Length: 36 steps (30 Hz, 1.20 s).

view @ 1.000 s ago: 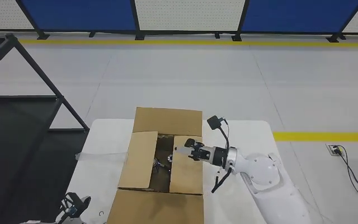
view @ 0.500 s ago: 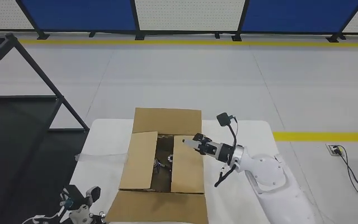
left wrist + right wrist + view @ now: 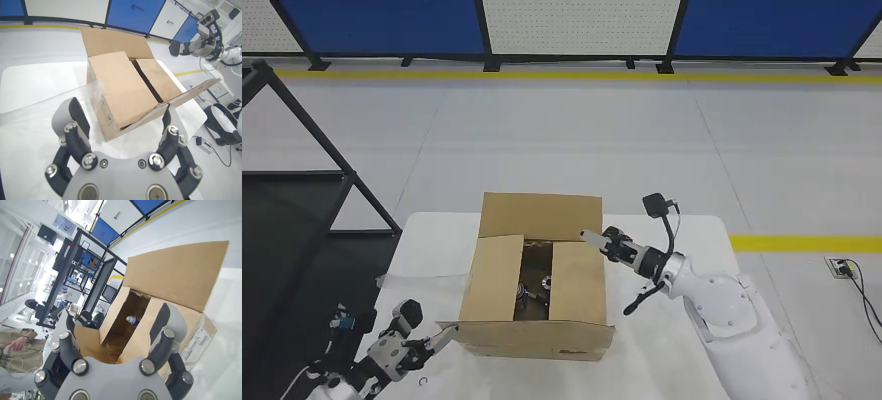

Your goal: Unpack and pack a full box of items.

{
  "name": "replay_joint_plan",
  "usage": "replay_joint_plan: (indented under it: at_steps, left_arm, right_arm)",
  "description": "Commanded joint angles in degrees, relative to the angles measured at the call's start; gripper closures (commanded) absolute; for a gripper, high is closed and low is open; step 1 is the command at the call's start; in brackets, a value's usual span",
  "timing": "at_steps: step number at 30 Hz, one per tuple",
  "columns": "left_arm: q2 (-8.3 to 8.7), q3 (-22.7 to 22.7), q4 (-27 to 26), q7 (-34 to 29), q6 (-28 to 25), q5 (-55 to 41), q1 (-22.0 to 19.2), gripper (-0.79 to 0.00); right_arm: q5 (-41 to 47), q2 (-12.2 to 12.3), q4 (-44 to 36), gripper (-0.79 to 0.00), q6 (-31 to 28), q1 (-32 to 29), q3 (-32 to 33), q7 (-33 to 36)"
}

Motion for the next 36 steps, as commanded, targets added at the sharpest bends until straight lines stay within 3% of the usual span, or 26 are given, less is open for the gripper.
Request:
replay_joint_plan:
  at_steps: [1, 7, 20, 31, 36]
  left_arm:
    - [-0.02, 1.05, 0.83, -0.31, 2.47, -0.38, -1.65, -0.785]
    - [-0.01, 3.90, 3.92, -1.00, 6.91, 0.58, -6.30, -0.785]
    - [0.06, 8.23, 7.87, -1.41, 8.89, 2.36, -12.40, -0.785]
    - [0.17, 9.63, 9.98, -2.00, 10.34, 3.05, -14.40, -0.785]
    - [0.21, 10.21, 10.26, -1.97, 10.71, 3.52, -14.55, -0.785]
  right_arm:
    - [-2.02, -0.15, 3.44, -0.785, 0.60, 1.97, -0.57, -2.29]
    - [-3.98, -1.30, 15.71, -0.785, 3.36, 8.98, -3.70, -8.03]
    - [-2.39, -1.61, 18.42, -0.785, 3.49, 9.42, -4.22, -8.01]
    - [6.36, -5.84, 43.29, -0.785, -7.20, 20.74, -10.39, -11.39]
    - [13.27, -8.17, 50.62, -0.785, -13.15, 24.26, -12.16, -6.63]
